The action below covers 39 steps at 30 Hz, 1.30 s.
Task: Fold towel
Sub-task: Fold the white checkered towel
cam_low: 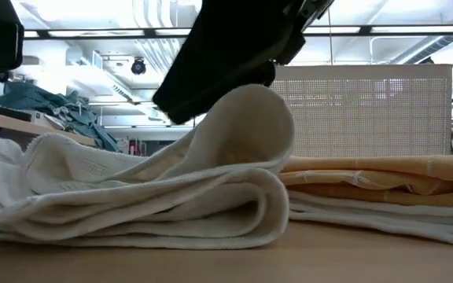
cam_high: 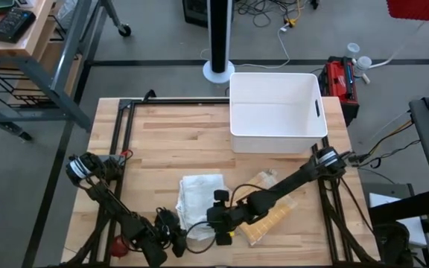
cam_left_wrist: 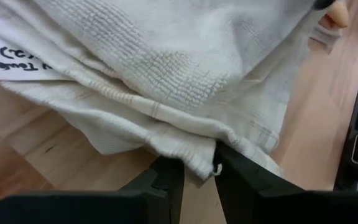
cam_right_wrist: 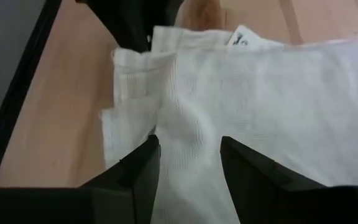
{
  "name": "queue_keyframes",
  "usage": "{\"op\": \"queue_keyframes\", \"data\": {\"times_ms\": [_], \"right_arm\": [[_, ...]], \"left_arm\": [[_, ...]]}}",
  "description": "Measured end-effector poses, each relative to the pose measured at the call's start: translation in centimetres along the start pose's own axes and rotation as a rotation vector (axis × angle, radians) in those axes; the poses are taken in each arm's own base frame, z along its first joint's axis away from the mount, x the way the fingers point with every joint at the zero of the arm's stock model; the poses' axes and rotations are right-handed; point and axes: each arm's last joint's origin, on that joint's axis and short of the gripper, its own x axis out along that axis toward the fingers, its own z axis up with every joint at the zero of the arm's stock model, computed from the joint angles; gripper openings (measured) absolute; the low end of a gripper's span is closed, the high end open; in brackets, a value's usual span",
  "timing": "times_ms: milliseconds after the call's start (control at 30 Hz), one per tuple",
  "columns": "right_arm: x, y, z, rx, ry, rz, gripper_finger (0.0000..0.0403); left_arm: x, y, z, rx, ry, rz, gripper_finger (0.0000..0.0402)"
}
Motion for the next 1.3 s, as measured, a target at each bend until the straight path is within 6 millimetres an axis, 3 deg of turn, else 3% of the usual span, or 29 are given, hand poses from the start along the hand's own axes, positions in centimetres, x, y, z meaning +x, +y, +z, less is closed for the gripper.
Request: {"op": "queue_keyframes", "data": {"times_ms": [367, 700, 833, 1000, 1300], "right_arm": [[1.7, 0.7, -1.2, -0.007, 0.044, 0.043, 0.0163], [4.2, 0.6, -3.2, -0.021, 0.086, -0.055, 0.0157], [4.4, 0.5, -3.3, -0.007, 0.072, -0.081, 0.0121], [4.1, 0.5, -2.9, 0.022, 0.048, -0.081, 0.0019], [1.8, 1.4, -1.2, 0.046, -0.051, -0.081, 0.0005]], "left_arm": [[0.0, -0.1, 0.0, 0.022, -0.003, -0.005, 0.0075], [0.0, -0.1, 0.0, 0.022, -0.004, -0.005, 0.0075], [0.0, 0.0, 0.0, 0.023, -0.004, -0.004, 0.0075], [0.0, 0.0, 0.0, 0.023, -0.004, -0.004, 0.0075], [0.0, 0.0, 0.0, 0.024, -0.003, -0.003, 0.0075]]}}
